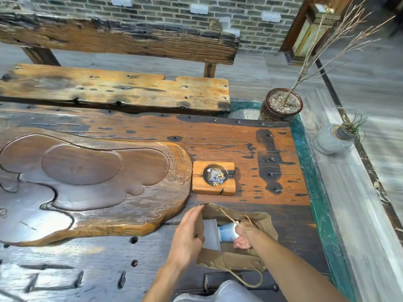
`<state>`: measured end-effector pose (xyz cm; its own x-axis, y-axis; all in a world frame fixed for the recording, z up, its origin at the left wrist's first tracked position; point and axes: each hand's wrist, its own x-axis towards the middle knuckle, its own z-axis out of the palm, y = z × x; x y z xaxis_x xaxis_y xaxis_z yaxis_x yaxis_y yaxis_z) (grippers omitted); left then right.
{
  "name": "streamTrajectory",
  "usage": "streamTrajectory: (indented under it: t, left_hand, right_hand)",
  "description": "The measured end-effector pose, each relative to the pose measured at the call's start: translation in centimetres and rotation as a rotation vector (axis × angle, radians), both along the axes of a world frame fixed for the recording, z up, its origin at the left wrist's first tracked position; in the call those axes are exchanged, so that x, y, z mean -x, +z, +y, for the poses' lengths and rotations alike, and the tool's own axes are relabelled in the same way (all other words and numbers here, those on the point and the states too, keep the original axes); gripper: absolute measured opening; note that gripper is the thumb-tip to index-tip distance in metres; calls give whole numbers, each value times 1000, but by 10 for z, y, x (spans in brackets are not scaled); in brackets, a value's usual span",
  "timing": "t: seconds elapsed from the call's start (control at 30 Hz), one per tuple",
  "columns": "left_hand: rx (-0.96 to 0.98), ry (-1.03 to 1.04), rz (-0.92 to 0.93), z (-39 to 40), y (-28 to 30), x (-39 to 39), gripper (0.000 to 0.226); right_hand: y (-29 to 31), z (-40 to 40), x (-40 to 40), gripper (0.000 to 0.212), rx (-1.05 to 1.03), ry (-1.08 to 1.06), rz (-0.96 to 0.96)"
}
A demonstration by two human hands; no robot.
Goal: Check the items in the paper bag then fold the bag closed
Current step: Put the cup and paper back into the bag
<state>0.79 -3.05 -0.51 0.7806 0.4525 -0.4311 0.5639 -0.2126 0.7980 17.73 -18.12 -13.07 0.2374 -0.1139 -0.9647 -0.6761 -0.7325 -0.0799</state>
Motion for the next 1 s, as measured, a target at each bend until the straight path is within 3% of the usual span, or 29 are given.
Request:
streamTrajectory:
  t: [0.1,0.47,0.6,0.67,0.73,0.87,1.0]
  left_hand:
    - [11,12,-1,-1,3,0,89]
    - [49,52,-12,-2,9,3,88]
    - [55,55,-15,-2,10,3,87]
    - [57,54,-19,-3,10,2,87]
    - [58,53,-16,-2,10,2,87]
    - [48,48,-16,-2,9,2,86]
    - [40,34,-19,-2,5,3,87]
  right_hand:
    - [9,5,3,19,63,25,-40]
    - [48,-5,14,17,51,634,-411]
    - [43,-13,15,35,62,776,-506]
    - [40,-15,16,34,85,863,-503]
    - [40,-16,18,17,97,927,-480]
    - [37,-16,20,38,130,1009,-492]
    - [41,-17,21,36,137,1048,-495]
